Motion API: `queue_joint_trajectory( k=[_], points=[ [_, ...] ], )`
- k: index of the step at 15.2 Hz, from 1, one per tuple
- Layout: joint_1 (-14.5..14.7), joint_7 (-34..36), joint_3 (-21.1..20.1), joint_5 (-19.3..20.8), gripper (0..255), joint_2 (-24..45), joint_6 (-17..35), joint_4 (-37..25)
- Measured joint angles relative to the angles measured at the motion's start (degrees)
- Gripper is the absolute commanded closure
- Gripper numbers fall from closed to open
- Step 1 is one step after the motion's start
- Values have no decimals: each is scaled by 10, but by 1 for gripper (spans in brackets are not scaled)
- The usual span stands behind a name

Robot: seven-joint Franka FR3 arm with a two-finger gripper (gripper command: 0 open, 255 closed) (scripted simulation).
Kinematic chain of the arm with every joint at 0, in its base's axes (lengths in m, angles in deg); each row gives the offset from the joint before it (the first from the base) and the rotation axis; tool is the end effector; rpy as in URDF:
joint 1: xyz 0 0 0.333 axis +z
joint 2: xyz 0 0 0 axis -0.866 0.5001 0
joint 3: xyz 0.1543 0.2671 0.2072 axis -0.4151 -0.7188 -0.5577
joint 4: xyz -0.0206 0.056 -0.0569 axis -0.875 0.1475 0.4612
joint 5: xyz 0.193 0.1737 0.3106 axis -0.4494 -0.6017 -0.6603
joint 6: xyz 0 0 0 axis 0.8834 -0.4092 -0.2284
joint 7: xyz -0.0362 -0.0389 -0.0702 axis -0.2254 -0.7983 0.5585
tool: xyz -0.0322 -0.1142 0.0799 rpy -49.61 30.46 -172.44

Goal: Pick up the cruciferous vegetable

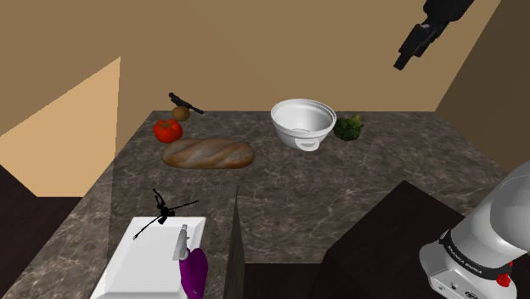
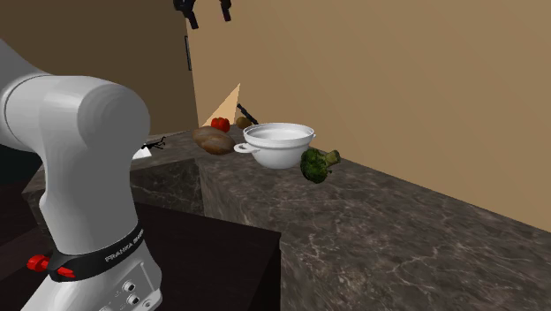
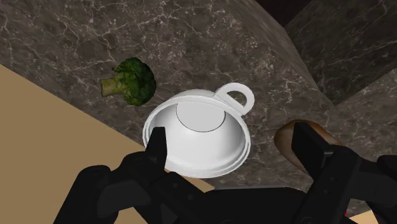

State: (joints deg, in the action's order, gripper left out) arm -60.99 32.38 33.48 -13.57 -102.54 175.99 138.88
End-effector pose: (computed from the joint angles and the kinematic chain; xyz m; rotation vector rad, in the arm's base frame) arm 0.2933 -0.0178 0.6625 2.9863 0.0855 0.3850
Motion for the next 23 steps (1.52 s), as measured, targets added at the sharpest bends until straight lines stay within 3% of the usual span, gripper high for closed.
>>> queue_joint_trajectory(
  k=[4, 10, 14, 19, 23],
  points=[
    [5, -46, 36, 5, 0, 5, 19, 14],
    [18, -188, 145, 18, 0, 40, 78, 45],
    [36, -287, 218, 16, 0, 92, 110, 33],
    [71, -420, 317, -9, 0, 183, 157, 8],
    [107, -540, 398, -57, 0, 273, 171, -37]
  ],
)
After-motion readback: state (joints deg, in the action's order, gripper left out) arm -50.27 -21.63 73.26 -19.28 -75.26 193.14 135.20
